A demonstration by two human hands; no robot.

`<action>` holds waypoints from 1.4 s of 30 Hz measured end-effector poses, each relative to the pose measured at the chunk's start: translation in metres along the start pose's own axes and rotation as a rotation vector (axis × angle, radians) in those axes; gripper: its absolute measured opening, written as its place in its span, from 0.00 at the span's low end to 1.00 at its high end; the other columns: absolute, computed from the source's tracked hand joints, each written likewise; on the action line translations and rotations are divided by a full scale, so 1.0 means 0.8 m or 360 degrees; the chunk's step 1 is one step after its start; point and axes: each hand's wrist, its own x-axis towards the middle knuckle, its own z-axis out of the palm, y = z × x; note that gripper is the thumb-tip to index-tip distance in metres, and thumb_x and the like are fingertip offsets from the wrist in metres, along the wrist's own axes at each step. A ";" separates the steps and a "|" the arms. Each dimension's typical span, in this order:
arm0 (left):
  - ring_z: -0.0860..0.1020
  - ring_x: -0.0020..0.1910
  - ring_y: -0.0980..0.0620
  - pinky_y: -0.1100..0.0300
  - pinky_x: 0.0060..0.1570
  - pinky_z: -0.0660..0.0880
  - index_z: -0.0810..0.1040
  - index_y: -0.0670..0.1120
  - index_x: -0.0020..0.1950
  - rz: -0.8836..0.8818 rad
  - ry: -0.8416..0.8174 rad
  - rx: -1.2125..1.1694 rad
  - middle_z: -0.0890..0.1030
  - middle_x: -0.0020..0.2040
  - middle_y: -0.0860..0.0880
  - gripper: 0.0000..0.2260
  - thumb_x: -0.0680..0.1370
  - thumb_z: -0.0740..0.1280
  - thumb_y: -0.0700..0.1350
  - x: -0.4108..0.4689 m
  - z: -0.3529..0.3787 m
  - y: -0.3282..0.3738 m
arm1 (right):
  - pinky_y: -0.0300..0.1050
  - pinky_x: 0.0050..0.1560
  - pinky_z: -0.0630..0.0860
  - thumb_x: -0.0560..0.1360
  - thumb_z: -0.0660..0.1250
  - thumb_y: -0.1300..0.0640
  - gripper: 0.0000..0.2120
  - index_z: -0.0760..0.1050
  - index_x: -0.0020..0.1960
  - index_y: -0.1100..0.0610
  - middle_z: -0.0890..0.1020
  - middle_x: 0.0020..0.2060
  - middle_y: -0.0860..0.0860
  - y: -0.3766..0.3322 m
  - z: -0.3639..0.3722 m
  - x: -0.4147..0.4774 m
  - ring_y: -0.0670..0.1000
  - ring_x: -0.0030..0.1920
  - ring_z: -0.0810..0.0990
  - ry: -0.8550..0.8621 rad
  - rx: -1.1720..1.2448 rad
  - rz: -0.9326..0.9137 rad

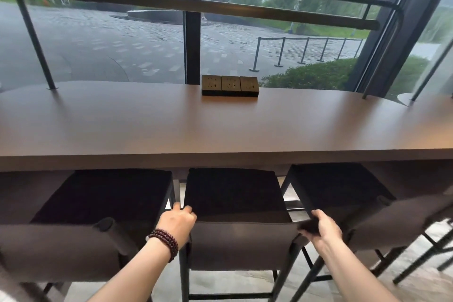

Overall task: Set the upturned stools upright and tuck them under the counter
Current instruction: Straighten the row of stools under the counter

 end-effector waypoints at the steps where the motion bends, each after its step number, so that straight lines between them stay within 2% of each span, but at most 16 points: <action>1: 0.67 0.66 0.42 0.51 0.54 0.74 0.72 0.44 0.64 0.0001 -0.0001 0.0005 0.72 0.65 0.47 0.18 0.76 0.58 0.34 0.000 0.000 0.001 | 0.55 0.21 0.78 0.75 0.68 0.64 0.12 0.73 0.57 0.58 0.71 0.53 0.59 0.001 -0.003 0.004 0.56 0.39 0.73 -0.0028 0.0032 0.0004; 3: 0.67 0.66 0.43 0.52 0.54 0.74 0.72 0.45 0.65 0.0007 0.0001 -0.0024 0.71 0.66 0.48 0.18 0.77 0.58 0.35 -0.001 0.002 -0.001 | 0.55 0.25 0.80 0.76 0.68 0.62 0.14 0.70 0.60 0.55 0.72 0.55 0.59 0.004 -0.007 0.011 0.58 0.42 0.75 -0.0085 0.0063 0.0012; 7: 0.66 0.67 0.46 0.53 0.61 0.70 0.71 0.49 0.66 -0.0047 -0.0047 -0.0139 0.71 0.66 0.50 0.19 0.76 0.60 0.38 0.000 0.000 -0.002 | 0.55 0.37 0.80 0.79 0.64 0.56 0.15 0.69 0.64 0.58 0.75 0.53 0.62 0.006 -0.013 0.009 0.60 0.42 0.78 -0.0271 0.0019 0.0087; 9: 0.65 0.67 0.46 0.49 0.66 0.65 0.72 0.50 0.65 -0.0122 -0.0155 -0.0205 0.71 0.66 0.51 0.19 0.74 0.60 0.41 0.001 -0.009 0.003 | 0.55 0.39 0.79 0.79 0.63 0.52 0.15 0.70 0.63 0.57 0.78 0.49 0.60 0.002 -0.015 0.003 0.59 0.42 0.79 -0.0296 -0.0032 0.0182; 12: 0.63 0.70 0.45 0.35 0.70 0.51 0.71 0.51 0.64 -0.0172 -0.0259 -0.0368 0.71 0.65 0.50 0.22 0.71 0.61 0.42 0.004 -0.034 0.020 | 0.55 0.42 0.79 0.79 0.62 0.48 0.17 0.71 0.61 0.59 0.78 0.44 0.58 -0.012 -0.023 -0.001 0.59 0.43 0.79 -0.0263 -0.0180 0.0166; 14: 0.64 0.69 0.48 0.36 0.71 0.47 0.71 0.50 0.63 -0.0035 -0.0167 -0.0512 0.72 0.63 0.50 0.21 0.70 0.60 0.40 0.009 -0.057 0.044 | 0.54 0.42 0.79 0.80 0.60 0.50 0.16 0.71 0.60 0.61 0.77 0.42 0.58 -0.024 -0.035 -0.003 0.58 0.42 0.79 -0.0188 -0.0234 0.0045; 17: 0.66 0.68 0.50 0.43 0.74 0.49 0.70 0.50 0.63 0.0220 0.0000 -0.0742 0.72 0.63 0.52 0.20 0.72 0.60 0.38 0.017 -0.095 0.105 | 0.54 0.48 0.79 0.81 0.57 0.52 0.15 0.70 0.59 0.62 0.77 0.47 0.63 -0.047 -0.068 -0.001 0.60 0.51 0.79 -0.0094 -0.0276 -0.0080; 20: 0.69 0.66 0.52 0.50 0.72 0.57 0.71 0.49 0.65 0.0351 0.0224 -0.0960 0.73 0.64 0.52 0.19 0.75 0.60 0.38 0.023 -0.128 0.172 | 0.54 0.50 0.79 0.81 0.57 0.53 0.18 0.67 0.66 0.61 0.76 0.56 0.61 -0.071 -0.110 0.010 0.61 0.55 0.79 -0.0045 -0.0223 -0.0075; 23: 0.72 0.62 0.51 0.55 0.66 0.67 0.72 0.48 0.64 0.0475 0.0373 -0.1041 0.75 0.62 0.51 0.18 0.75 0.60 0.37 0.035 -0.150 0.243 | 0.50 0.39 0.78 0.81 0.56 0.53 0.14 0.67 0.62 0.60 0.77 0.55 0.61 -0.101 -0.164 0.035 0.60 0.51 0.79 -0.0030 -0.0208 -0.0088; 26: 0.73 0.60 0.49 0.57 0.61 0.71 0.73 0.47 0.63 0.0506 0.0475 -0.1106 0.76 0.60 0.49 0.18 0.74 0.59 0.36 0.053 -0.167 0.319 | 0.49 0.36 0.77 0.82 0.55 0.54 0.11 0.66 0.60 0.60 0.78 0.52 0.61 -0.132 -0.223 0.070 0.59 0.45 0.80 -0.0032 -0.0233 -0.0116; 29: 0.70 0.64 0.48 0.54 0.64 0.67 0.68 0.49 0.68 0.0369 0.0438 -0.0714 0.73 0.64 0.50 0.21 0.74 0.61 0.40 0.074 -0.164 0.389 | 0.45 0.33 0.77 0.82 0.54 0.54 0.12 0.66 0.61 0.61 0.79 0.49 0.60 -0.156 -0.280 0.110 0.56 0.39 0.80 -0.0091 -0.0339 -0.0088; 31: 0.66 0.67 0.44 0.44 0.65 0.64 0.63 0.49 0.71 0.0223 0.0100 -0.0251 0.70 0.67 0.48 0.26 0.74 0.64 0.43 0.088 -0.152 0.417 | 0.41 0.28 0.77 0.82 0.54 0.53 0.16 0.68 0.63 0.64 0.79 0.44 0.59 -0.167 -0.315 0.135 0.55 0.37 0.80 -0.0120 -0.0435 -0.0043; 32: 0.65 0.68 0.42 0.40 0.63 0.64 0.64 0.48 0.71 0.0157 -0.0070 -0.0050 0.69 0.67 0.46 0.27 0.73 0.66 0.40 0.093 -0.146 0.427 | 0.40 0.25 0.77 0.82 0.54 0.53 0.17 0.69 0.63 0.64 0.80 0.43 0.59 -0.174 -0.330 0.148 0.55 0.36 0.80 -0.0133 -0.0475 -0.0022; 34: 0.64 0.66 0.38 0.38 0.59 0.68 0.69 0.43 0.69 0.0089 -0.0220 0.0222 0.70 0.66 0.44 0.25 0.72 0.67 0.34 0.101 -0.134 0.436 | 0.39 0.22 0.77 0.82 0.55 0.53 0.16 0.69 0.63 0.64 0.80 0.44 0.59 -0.187 -0.355 0.169 0.55 0.36 0.80 -0.0159 -0.0512 0.0014; 36: 0.65 0.65 0.39 0.41 0.57 0.71 0.72 0.41 0.66 0.0069 -0.0173 0.0283 0.72 0.63 0.43 0.21 0.73 0.65 0.31 0.107 -0.128 0.438 | 0.39 0.22 0.77 0.82 0.55 0.54 0.14 0.68 0.61 0.62 0.80 0.44 0.60 -0.197 -0.372 0.189 0.55 0.36 0.80 -0.0178 -0.0509 0.0021; 42: 0.66 0.66 0.40 0.47 0.57 0.73 0.77 0.42 0.61 0.0069 -0.0086 0.0358 0.74 0.62 0.44 0.18 0.72 0.68 0.34 0.126 -0.113 0.433 | 0.40 0.27 0.77 0.82 0.55 0.54 0.14 0.68 0.61 0.62 0.80 0.42 0.59 -0.203 -0.377 0.235 0.55 0.35 0.79 -0.0222 -0.0626 0.0087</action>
